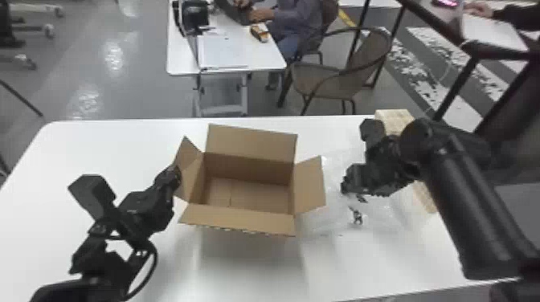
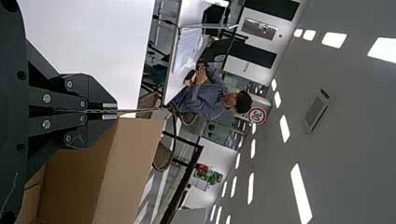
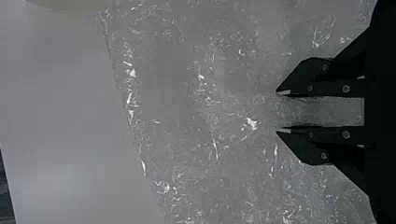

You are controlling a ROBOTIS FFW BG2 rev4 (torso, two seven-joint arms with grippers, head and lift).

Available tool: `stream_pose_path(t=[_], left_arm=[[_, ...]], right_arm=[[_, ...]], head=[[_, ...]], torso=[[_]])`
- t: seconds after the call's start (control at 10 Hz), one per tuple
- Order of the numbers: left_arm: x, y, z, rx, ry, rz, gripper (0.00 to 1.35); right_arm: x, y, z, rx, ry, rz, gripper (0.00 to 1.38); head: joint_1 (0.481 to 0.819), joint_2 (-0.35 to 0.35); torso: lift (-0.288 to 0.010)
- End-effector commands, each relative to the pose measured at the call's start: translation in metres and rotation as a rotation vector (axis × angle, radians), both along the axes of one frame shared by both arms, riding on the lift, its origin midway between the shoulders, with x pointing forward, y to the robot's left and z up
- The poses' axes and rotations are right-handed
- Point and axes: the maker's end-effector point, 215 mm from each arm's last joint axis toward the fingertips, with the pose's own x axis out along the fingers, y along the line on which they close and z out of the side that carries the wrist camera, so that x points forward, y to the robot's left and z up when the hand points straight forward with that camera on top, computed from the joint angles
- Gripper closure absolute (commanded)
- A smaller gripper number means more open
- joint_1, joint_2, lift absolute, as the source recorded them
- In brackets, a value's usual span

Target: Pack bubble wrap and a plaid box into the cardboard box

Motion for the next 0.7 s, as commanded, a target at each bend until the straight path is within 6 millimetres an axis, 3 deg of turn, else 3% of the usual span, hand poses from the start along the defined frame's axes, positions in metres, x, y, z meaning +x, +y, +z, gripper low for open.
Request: stream_pose_path(t=[0.0, 0.1, 0.2, 0.3, 0.4, 0.6], left_arm=[[0.0, -0.002, 0.0, -0.005, 0.001, -0.001, 1.19], [-0.001, -0.001, -0.001, -0.005, 0.004, 0.001, 1.19], [-0.001, -0.002, -0.001, -0.004, 0.004, -0.001, 1.19], [0.0, -0.003, 0.0, -0.004, 0.002, -0.003, 1.19], [-0.001, -0.003, -0.001, -0.006, 0.004, -0.003, 1.19], [0.0, -0.003, -0.001, -0.006, 0.003, -0.003, 1.19]], right_arm=[[0.005, -0.002, 0.018, 0.026, -0.044, -0.011, 1.04], [0.004, -0.003, 0.031, 0.043, -0.052, -0.01, 1.04], [-0.002, -0.003, 0.035, 0.064, -0.037, -0.002, 0.86], [-0.001, -0.006, 0.04, 0.057, -0.046, 0.004, 0.84], [-0.002, -0.009, 0.04, 0.049, -0.05, 0.006, 1.15], [-0.012, -0.018, 0.035, 0.04, -0.02, 0.006, 1.1]], head=[[0.695, -0.1], [0.695, -0.099], [0.695, -0.1], [0.695, -0.101], [0.695, -0.104], [0.695, -0.109]], torso=[[-0.095], [-0.095], [-0.095], [-0.095], [-0.095], [-0.095]])
